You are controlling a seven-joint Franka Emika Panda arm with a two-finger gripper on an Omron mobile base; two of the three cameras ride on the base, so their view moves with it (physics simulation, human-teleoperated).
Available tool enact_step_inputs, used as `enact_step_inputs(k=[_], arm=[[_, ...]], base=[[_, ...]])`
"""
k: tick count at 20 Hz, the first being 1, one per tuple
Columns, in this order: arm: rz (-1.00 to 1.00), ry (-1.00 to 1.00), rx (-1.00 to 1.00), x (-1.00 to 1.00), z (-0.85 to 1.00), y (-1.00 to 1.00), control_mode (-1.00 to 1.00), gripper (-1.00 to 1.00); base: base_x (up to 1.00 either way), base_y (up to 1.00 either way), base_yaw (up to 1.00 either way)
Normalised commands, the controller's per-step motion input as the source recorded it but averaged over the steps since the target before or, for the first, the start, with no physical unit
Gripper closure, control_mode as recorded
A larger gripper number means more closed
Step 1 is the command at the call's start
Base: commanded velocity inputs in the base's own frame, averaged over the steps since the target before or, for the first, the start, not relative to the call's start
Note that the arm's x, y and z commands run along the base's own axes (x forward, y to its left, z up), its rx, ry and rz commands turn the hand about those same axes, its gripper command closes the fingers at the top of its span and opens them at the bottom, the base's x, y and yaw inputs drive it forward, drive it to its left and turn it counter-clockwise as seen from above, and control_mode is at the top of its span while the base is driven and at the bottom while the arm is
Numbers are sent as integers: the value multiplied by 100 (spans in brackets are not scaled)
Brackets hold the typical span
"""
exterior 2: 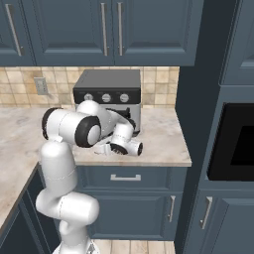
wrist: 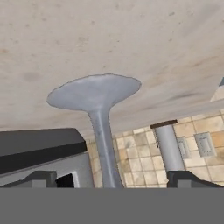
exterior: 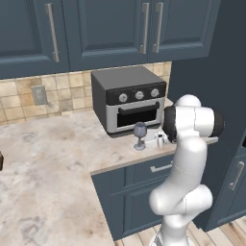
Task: Retrieve the wine glasses from the counter and place one next to each plate.
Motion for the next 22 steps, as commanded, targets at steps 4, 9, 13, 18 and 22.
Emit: enact_step_inputs(k=[4,9,13,18,22], arm=[[0,0,0,19,-3,14,-100,-100],[0,0,0,6,0,14,-100,100],[0,-2,1,-1,2,0,-100,100],[0,-13,6,-25,56,0,-100,100],[0,-26,9,-33,100,0,-100,100]], base=[[0,0,0],[0,0,0],[0,0,0],[0,0,0],[0,0,0]])
